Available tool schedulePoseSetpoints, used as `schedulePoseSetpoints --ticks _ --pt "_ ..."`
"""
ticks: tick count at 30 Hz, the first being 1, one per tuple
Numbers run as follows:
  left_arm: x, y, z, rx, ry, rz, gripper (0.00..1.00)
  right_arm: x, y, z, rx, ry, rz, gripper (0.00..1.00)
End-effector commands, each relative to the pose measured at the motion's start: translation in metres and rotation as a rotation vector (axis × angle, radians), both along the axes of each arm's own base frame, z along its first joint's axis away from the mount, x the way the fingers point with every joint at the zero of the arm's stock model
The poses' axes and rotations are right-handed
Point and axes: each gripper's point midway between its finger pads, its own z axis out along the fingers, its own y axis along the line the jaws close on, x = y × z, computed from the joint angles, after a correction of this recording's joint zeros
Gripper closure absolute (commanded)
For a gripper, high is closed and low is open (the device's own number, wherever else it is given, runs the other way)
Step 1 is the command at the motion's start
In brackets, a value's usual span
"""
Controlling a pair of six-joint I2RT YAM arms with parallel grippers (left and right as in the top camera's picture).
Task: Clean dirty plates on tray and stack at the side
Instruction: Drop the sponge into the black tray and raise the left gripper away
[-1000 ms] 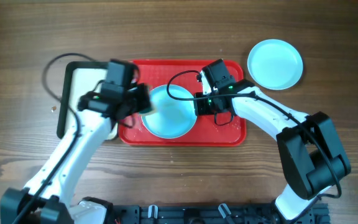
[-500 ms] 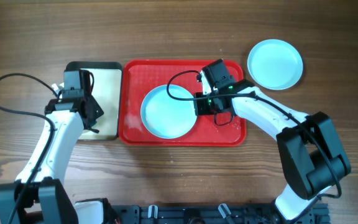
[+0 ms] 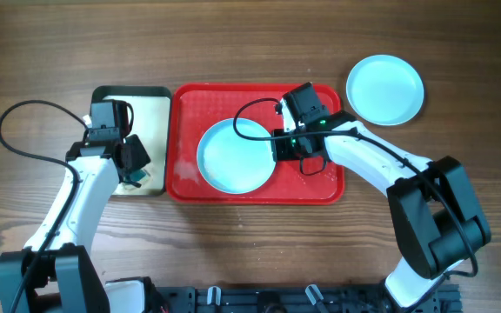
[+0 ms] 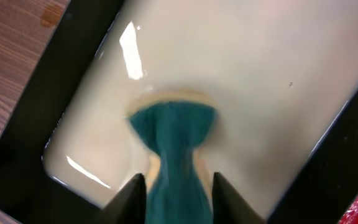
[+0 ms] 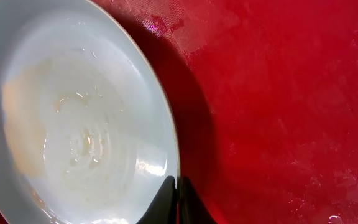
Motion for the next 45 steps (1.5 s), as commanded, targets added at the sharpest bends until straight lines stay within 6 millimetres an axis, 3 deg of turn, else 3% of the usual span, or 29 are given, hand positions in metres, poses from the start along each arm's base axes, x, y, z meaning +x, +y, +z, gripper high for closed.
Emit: schedulePoseSetpoints --ticks 1,7,12,15,19,23,31,45 --pt "-0.003 0.000 -0.005 -0.001 0.014 -0.008 0.42 -0.003 0.002 -0.007 -0.002 0.018 0.001 0.96" --pt "0.006 0.003 0.010 0.005 -0.039 -0.001 0.29 -0.003 0.002 -0.007 -0.001 0.016 0.001 0.95" --pt "0.027 0.006 0.050 0.016 -0.164 0.002 0.16 -0.003 0.002 -0.007 -0.002 0.017 0.002 0.94" --pt "0.040 0.014 0.084 0.064 -0.272 0.022 0.00 -0.003 0.002 -0.007 -0.002 0.018 0.001 0.87" --pt "0.043 0.024 0.114 0.124 -0.374 0.055 0.00 -0.003 0.002 -0.007 -0.001 0.020 -0.004 0.84" --pt "0.042 0.024 0.115 0.124 -0.376 0.056 0.00 -0.003 0.002 -0.007 0.000 0.019 -0.006 0.82" --pt "0.042 0.024 0.115 0.124 -0.374 0.055 0.00 -0.001 0.002 -0.006 0.002 0.016 -0.026 0.67" --pt "0.042 0.024 0.115 0.124 -0.374 0.055 0.00 0.000 0.002 -0.012 0.003 0.032 -0.049 0.67"
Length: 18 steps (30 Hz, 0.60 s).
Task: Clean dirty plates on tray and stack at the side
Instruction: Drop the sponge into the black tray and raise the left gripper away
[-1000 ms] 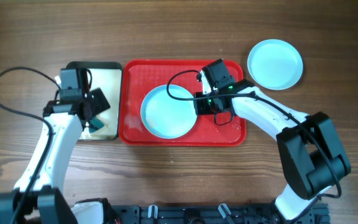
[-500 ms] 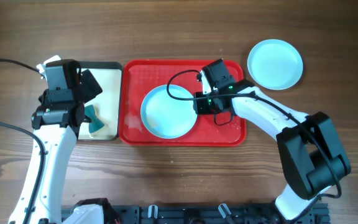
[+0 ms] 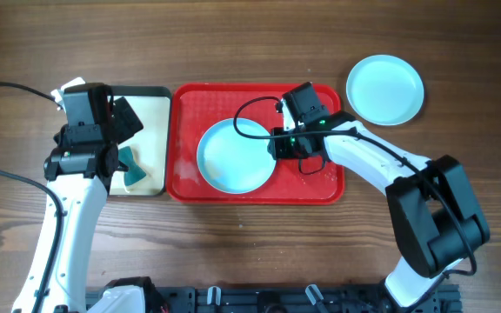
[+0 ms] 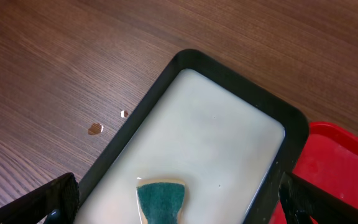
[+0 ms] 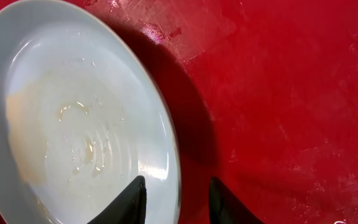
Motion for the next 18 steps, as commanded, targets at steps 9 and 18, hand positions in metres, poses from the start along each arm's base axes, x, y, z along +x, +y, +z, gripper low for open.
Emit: schedulePoseSetpoints --ticks 9,18 --pt "0.0008 0.0067 0.0077 0.022 -0.014 0.020 0.00 -0.0037 0.0002 -0.0117 -0.010 0.030 -0.015 0.67" --pt "0.0008 0.0067 0.0077 0.022 -0.014 0.020 0.00 -0.0037 0.0002 -0.0117 -0.010 0.030 -0.015 0.67"
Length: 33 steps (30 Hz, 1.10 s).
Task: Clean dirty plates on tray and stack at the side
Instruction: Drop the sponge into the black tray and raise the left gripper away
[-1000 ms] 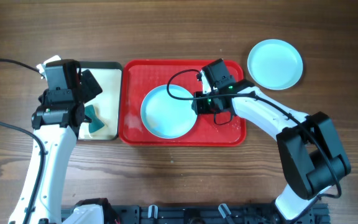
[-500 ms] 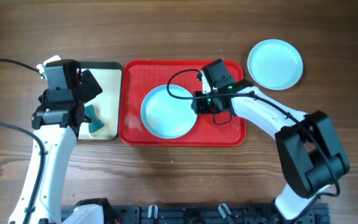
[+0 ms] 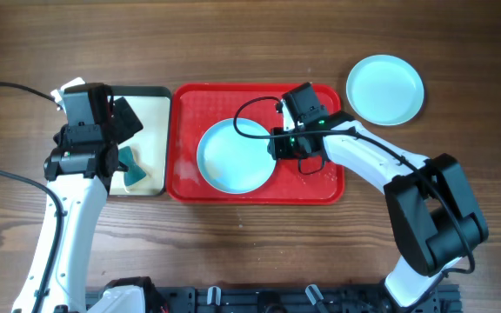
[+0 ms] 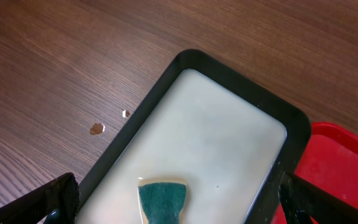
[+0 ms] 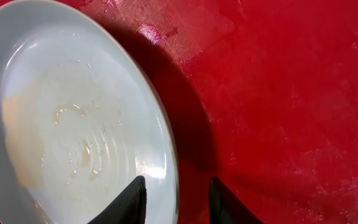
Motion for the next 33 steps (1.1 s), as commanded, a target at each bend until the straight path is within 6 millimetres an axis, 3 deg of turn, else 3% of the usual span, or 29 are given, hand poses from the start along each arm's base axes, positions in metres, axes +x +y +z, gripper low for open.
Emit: schedulePoseSetpoints --ticks 1,3,7,8,27,33 --pt "0.001 0.006 0.008 0.017 -0.017 0.015 0.00 -0.004 0.000 -0.009 -0.010 0.024 -0.008 0.67" --pt "0.001 0.006 0.008 0.017 -0.017 0.015 0.00 -0.004 0.000 -0.009 -0.010 0.024 -0.008 0.69" --pt "0.001 0.006 0.008 0.017 -0.017 0.015 0.00 -0.003 0.000 -0.008 -0.008 0.020 -0.008 0.94" --pt "0.001 0.006 0.008 0.017 -0.017 0.015 0.00 -0.003 0.000 -0.008 -0.008 0.021 -0.008 0.96" --pt "0.009 0.006 0.014 0.019 -0.059 0.016 0.00 -0.003 0.001 -0.008 -0.007 0.018 -0.009 0.96" --pt "0.012 0.029 0.037 0.099 -0.145 0.107 0.00 -0.003 0.001 -0.008 -0.005 0.021 -0.015 0.96"
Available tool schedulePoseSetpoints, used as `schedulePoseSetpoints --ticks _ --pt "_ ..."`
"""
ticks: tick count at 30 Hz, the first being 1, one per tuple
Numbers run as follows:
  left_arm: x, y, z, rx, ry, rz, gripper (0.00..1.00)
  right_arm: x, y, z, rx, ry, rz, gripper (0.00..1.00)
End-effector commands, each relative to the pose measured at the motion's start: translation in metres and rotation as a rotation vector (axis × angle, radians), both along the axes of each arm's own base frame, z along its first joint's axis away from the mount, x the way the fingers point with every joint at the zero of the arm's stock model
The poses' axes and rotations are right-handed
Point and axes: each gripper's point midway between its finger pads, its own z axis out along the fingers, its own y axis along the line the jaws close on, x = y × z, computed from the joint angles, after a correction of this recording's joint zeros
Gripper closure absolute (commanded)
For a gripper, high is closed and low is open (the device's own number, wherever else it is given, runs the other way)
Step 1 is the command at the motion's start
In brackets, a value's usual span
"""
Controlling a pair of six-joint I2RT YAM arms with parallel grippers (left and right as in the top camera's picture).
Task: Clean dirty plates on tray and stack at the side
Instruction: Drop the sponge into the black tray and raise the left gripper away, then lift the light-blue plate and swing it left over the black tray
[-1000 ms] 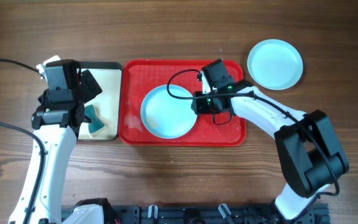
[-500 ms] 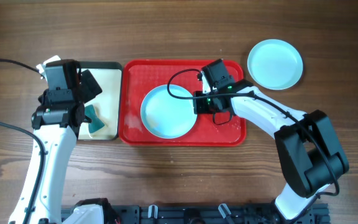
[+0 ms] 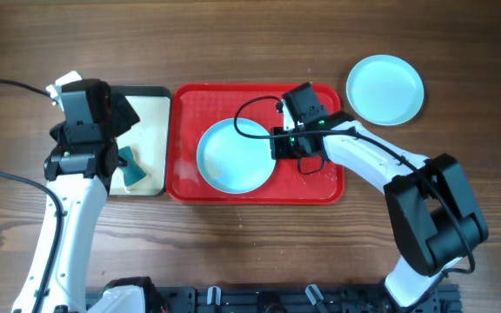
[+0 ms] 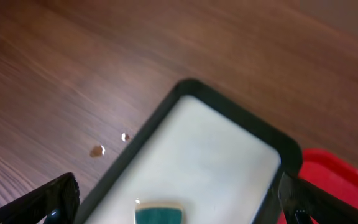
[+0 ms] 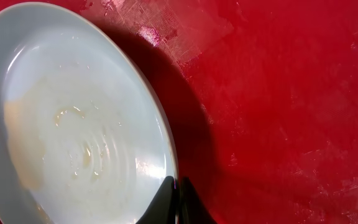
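Observation:
A pale blue plate [image 3: 236, 155] with a yellowish smear and wet streaks [image 5: 73, 124] lies on the red tray [image 3: 320, 183]. My right gripper [image 5: 177, 186] is shut on the plate's right rim [image 3: 277, 144]. A second, clean-looking pale blue plate [image 3: 384, 89] rests on the table at the back right. The green sponge [image 4: 159, 214] lies in the black tub [image 4: 229, 112] of milky water [image 3: 129, 165]. My left gripper [image 4: 176, 190] hangs wide open above the tub, holding nothing [image 3: 124, 120].
The tub [image 3: 159, 91] sits directly against the tray's left side. Small droplets [image 4: 97, 150] mark the wooden table left of the tub. Wet streaks show on the tray floor [image 5: 278, 93]. The right arm's cable loops over the tray [image 3: 250, 109].
My right gripper was open astride the plate's rim and is now shut on it. The left gripper, still wide open, has shifted slightly back over the tub; the sponge has not moved.
At first my left gripper was low in the tub, shut on the sponge, and my right was shut on the plate's rim. Then the left stood higher and open with the sponge left in the water, and the right was open. Now the right grips the rim again.

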Motion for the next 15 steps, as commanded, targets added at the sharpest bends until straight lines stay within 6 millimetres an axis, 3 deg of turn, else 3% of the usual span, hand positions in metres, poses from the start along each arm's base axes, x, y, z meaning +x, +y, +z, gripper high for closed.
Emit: schedulePoseSetpoints --ticks 1,7,11,15 --pt "-0.001 0.028 0.027 0.065 -0.083 0.099 0.00 -0.004 0.000 -0.009 -0.010 0.020 -0.003 0.96" --pt "-0.025 0.083 0.058 0.070 -0.194 0.260 0.00 -0.005 0.000 -0.009 -0.009 0.032 -0.018 0.95" --pt "-0.037 0.101 0.062 0.072 -0.203 0.314 0.00 -0.005 0.000 -0.009 -0.007 0.034 -0.024 0.95" --pt "-0.045 0.102 0.052 0.063 -0.151 0.324 0.00 -0.006 0.003 -0.009 -0.010 0.032 -0.016 0.96"
